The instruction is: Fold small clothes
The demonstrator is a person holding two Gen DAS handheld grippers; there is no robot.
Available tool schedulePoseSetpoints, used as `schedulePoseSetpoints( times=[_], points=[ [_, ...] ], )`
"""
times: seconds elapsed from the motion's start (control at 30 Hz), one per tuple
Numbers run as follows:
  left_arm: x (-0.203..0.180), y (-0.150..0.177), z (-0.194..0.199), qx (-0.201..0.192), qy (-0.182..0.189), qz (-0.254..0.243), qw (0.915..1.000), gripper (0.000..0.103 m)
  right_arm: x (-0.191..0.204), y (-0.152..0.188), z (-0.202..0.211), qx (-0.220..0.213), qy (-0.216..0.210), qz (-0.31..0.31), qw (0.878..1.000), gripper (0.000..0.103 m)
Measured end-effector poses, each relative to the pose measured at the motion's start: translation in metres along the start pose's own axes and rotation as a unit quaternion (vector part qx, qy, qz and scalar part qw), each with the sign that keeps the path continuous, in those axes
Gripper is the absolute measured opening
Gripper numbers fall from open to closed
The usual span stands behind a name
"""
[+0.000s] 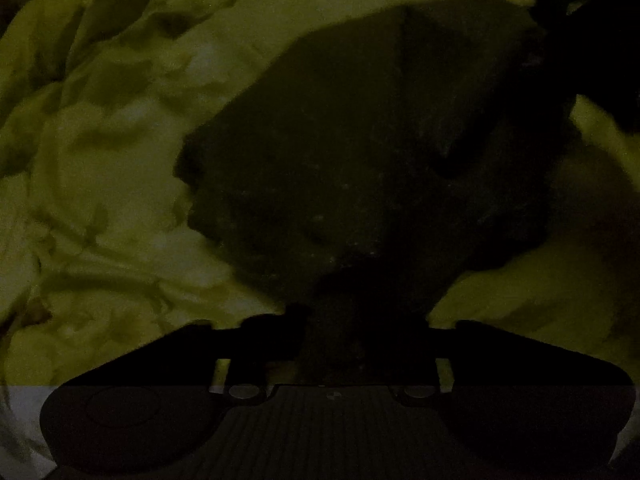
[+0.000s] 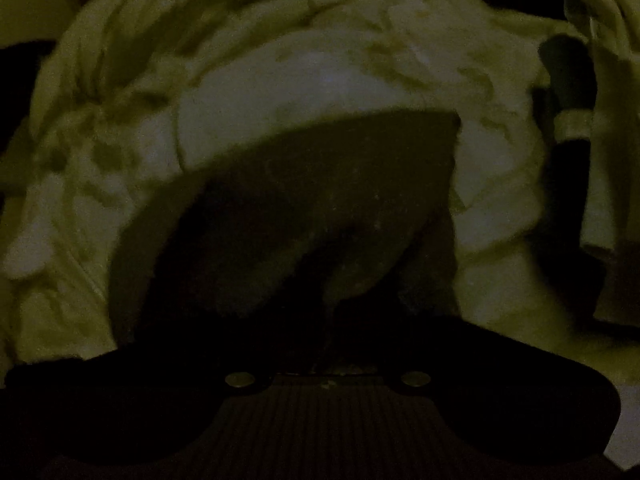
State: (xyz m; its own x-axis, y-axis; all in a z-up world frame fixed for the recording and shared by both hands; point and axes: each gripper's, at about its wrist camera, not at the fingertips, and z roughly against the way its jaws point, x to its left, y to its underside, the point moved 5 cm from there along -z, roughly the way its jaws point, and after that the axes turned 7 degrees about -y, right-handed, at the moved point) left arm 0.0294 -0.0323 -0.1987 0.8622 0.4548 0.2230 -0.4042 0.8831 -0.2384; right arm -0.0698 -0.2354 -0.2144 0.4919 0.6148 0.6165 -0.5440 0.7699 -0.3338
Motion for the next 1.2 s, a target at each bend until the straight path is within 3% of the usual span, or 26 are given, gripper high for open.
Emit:
schedulePoseSetpoints(
  times=[0.13, 0.33, 0.43, 0.53, 0.63, 0.67, 0.7, 0.73, 0.8, 0.87, 0.97, 1.07, 1.13, 1.2],
  points=[
    [0.041, -0.003, 0.029, -0.029, 0.024, 0.100, 0.9943, 0.073, 0.045, -0.024, 0.024, -0.047, -0.037, 0.031, 0.998, 0.006],
    [0.130, 0.007, 0.074, -0.076, -0.036, 0.203, 0.9755, 0.073, 0.167, -0.071, 0.034, -0.097, -0.147, 0.092, 0.980, 0.006],
    [0.177, 0.033, 0.084, -0.064, -0.071, 0.251, 0.9631, 0.073, 0.233, -0.072, 0.020, -0.080, -0.212, 0.112, 0.968, 0.006],
    [0.209, 0.076, 0.085, -0.034, -0.091, 0.292, 0.9516, 0.074, 0.301, -0.042, 0.001, -0.029, -0.272, 0.152, 0.950, 0.006],
    [0.227, 0.122, 0.078, 0.010, -0.103, 0.313, 0.9441, 0.076, 0.342, -0.005, -0.015, 0.037, -0.308, 0.173, 0.935, 0.007],
    [0.229, 0.139, 0.077, 0.024, -0.104, 0.319, 0.9419, 0.081, 0.349, 0.008, -0.021, 0.054, -0.314, 0.175, 0.932, 0.008],
    [0.231, 0.155, 0.076, 0.038, -0.103, 0.324, 0.9396, 0.085, 0.354, 0.023, -0.029, 0.073, -0.312, 0.174, 0.931, 0.015],
    [0.231, 0.167, 0.076, 0.048, -0.101, 0.328, 0.9381, 0.092, 0.356, 0.032, -0.036, 0.088, -0.304, 0.172, 0.933, 0.032],
    [0.227, 0.178, 0.074, 0.059, -0.107, 0.324, 0.9380, 0.101, 0.350, 0.050, -0.046, 0.105, -0.275, 0.169, 0.941, 0.052],
    [0.227, 0.177, 0.073, 0.057, -0.113, 0.313, 0.9413, 0.103, 0.331, 0.055, -0.046, 0.107, -0.263, 0.153, 0.946, 0.051],
    [0.231, 0.155, 0.078, 0.023, -0.134, 0.286, 0.9487, 0.103, 0.291, 0.047, -0.036, 0.090, -0.235, 0.110, 0.961, 0.052],
    [0.227, 0.114, 0.082, -0.025, -0.134, 0.233, 0.9629, 0.103, 0.239, 0.030, -0.029, 0.057, -0.179, 0.066, 0.980, 0.055],
    [0.220, 0.085, 0.077, -0.041, -0.139, 0.189, 0.9712, 0.103, 0.198, 0.018, -0.029, 0.039, -0.137, 0.020, 0.990, 0.065],
    [0.214, 0.056, 0.065, -0.051, -0.148, 0.147, 0.9767, 0.103, 0.166, 0.009, -0.031, 0.026, -0.121, -0.031, 0.992, 0.065]
  ],
)
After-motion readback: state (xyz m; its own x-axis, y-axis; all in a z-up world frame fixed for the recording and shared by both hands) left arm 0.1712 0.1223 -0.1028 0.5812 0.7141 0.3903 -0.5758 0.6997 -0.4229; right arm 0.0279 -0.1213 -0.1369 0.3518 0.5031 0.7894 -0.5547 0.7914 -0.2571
